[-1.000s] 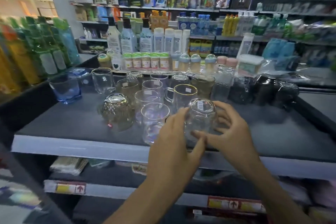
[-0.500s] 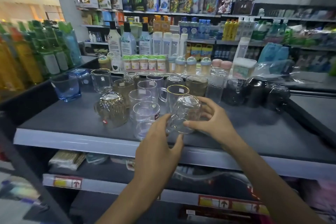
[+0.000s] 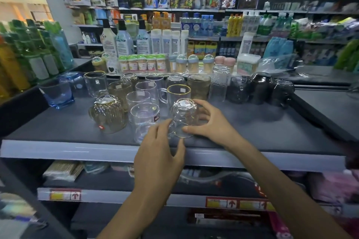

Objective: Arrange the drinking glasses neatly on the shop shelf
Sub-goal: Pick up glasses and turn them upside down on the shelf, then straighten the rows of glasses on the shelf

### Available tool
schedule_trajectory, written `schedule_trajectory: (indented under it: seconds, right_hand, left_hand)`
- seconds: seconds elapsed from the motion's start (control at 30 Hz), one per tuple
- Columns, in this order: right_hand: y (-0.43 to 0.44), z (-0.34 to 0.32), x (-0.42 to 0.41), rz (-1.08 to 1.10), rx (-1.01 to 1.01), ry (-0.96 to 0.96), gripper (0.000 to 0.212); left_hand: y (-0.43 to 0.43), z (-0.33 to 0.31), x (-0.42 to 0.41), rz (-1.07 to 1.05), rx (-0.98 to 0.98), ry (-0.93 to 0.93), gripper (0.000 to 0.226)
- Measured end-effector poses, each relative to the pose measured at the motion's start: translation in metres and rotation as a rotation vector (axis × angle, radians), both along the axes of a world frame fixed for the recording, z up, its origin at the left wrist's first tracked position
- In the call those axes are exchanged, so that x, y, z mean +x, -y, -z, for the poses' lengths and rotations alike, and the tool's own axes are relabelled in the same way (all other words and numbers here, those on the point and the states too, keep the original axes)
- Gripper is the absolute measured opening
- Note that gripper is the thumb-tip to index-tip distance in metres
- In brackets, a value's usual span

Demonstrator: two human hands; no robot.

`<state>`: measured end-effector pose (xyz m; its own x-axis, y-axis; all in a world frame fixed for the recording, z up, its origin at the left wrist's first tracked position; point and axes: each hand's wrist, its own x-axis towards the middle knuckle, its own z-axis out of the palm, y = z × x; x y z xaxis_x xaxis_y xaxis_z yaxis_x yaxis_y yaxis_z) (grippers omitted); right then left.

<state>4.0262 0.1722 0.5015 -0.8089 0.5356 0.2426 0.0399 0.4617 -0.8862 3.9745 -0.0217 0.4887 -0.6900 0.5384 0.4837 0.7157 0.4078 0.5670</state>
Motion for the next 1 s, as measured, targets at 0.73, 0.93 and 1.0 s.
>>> schedule_trajectory:
  seconds: [0.73, 0.93, 1.0]
  right_hand:
    - [-0.044, -0.037, 0.313, 0.731, 0.254, -0.180, 0.039]
    - [-0.134, -0.040, 0.405, 0.856, 0.334, -0.182, 0.037]
    - [-0.175, -0.043, 0.426, 0.958, 0.384, -0.157, 0.038]
  left_hand:
    - [-0.210, -0.039, 0.188, 0.959, 0.390, 0.017, 0.031]
    - [-0.323, -0.060, 0.271, 0.935, 0.291, -0.032, 0.043]
    - [-0.359, -0.069, 0.287, 0.897, 0.181, -0.038, 0.050]
